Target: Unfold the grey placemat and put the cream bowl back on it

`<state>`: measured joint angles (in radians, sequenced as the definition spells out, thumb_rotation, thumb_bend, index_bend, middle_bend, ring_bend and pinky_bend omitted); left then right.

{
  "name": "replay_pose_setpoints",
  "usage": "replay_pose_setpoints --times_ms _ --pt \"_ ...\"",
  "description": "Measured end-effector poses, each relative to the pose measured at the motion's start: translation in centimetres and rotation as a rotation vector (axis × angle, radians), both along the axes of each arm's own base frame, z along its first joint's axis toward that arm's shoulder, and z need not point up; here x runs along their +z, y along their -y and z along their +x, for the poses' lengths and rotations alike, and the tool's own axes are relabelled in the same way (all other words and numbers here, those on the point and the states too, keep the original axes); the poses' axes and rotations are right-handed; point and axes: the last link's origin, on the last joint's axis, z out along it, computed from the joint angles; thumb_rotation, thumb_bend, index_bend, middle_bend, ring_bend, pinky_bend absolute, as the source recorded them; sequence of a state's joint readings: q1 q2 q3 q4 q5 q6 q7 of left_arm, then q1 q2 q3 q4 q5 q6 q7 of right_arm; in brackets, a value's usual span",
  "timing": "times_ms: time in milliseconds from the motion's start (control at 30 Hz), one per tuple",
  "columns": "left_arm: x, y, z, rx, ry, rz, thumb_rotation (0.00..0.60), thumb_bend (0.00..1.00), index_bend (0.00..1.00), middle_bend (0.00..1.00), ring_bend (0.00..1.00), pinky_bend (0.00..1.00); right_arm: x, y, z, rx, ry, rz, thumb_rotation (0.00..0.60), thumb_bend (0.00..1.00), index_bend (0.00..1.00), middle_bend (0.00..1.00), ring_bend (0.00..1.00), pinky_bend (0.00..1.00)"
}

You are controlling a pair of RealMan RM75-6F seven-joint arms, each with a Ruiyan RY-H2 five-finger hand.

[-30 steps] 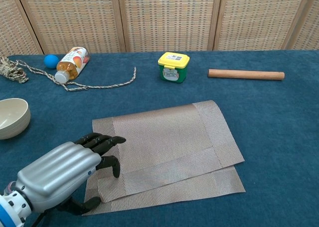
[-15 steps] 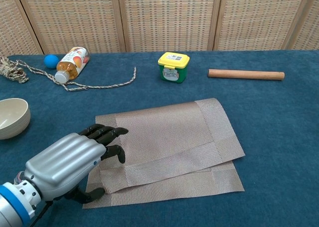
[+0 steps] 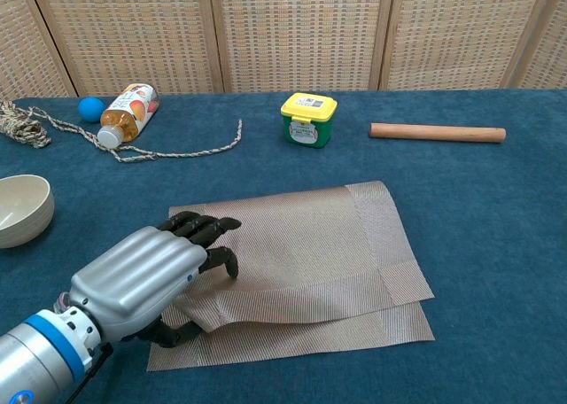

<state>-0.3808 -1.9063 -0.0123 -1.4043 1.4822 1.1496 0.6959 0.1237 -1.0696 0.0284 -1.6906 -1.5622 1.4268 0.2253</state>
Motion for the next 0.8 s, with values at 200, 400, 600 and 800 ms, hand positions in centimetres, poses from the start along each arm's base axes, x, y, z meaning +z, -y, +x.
replay_pose_setpoints --times_ms 200,400,600,800 --pt "0.3 0.0 0.3 -0.012 0.027 0.021 0.600 0.46 0.77 0.00 0.00 0.00 0.1 0.0 0.0 0.003 0.005 -0.002 0.600 0.07 0.00 0.00 0.00 0.00" --pt "1.5 0.0 0.4 -0.022 0.089 0.050 0.600 0.48 0.78 0.00 0.00 0.00 0.1 -0.1 0.0 0.004 0.005 -0.002 0.600 0.07 0.00 0.00 0.00 0.00" --pt "4.1 -0.2 0.3 -0.027 0.158 0.093 0.600 0.48 0.77 0.00 0.00 0.00 0.1 -0.1 0.1 0.004 0.003 -0.003 0.600 0.07 0.00 0.00 0.00 0.00" --pt "7.1 -1.0 0.0 -0.024 0.203 0.143 0.600 0.48 0.76 0.00 0.00 0.00 -0.1 -0.1 0.0 0.000 -0.008 0.005 0.600 0.07 0.00 0.00 0.00 0.00"
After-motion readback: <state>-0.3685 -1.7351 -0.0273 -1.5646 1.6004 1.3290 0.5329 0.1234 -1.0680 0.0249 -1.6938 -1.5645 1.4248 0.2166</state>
